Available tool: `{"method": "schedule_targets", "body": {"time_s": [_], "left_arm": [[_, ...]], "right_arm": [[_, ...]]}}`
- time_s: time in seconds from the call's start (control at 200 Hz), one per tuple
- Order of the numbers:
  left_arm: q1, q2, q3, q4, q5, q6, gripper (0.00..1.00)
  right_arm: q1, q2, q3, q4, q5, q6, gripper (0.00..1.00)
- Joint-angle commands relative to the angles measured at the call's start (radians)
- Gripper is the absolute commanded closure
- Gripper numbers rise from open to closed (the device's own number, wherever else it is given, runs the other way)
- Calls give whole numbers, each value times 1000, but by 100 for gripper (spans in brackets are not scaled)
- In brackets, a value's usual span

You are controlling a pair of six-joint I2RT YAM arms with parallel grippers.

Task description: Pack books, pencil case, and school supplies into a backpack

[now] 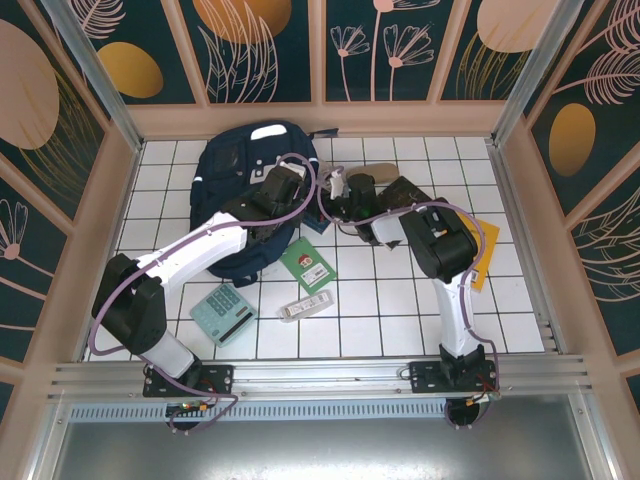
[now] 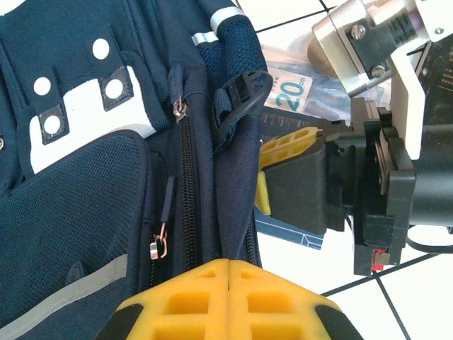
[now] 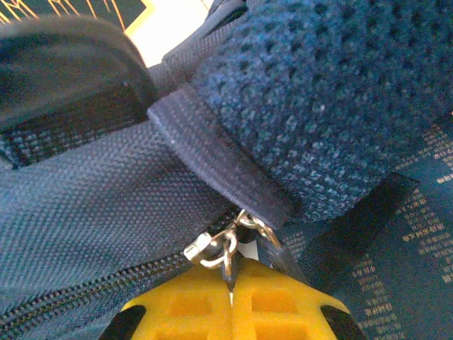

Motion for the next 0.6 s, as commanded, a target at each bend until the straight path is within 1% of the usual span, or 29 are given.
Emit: {"method": "schedule_targets", "body": {"time_s": [0.0,0.21,0.395,0.415,0.596], "left_arm": [[-2,-60,39,62,-19,-15,100],[-1,-46,33,63,-67,-23,100],[0,-17,28,77,-85,-31,100],[-1,-14,28,79,-86,-32,100],[0,12,29,102,-90,-37,100]], "right_arm": [[-3,-65,-52,56,36,-14,100],[1,-131,-125,57,63,-50,100],[25,-185,-150,-25,119,-144,100],[45,-191,-151,-37,126,-157,100],[96,-239,-161,-112,174,-244,100]]}}
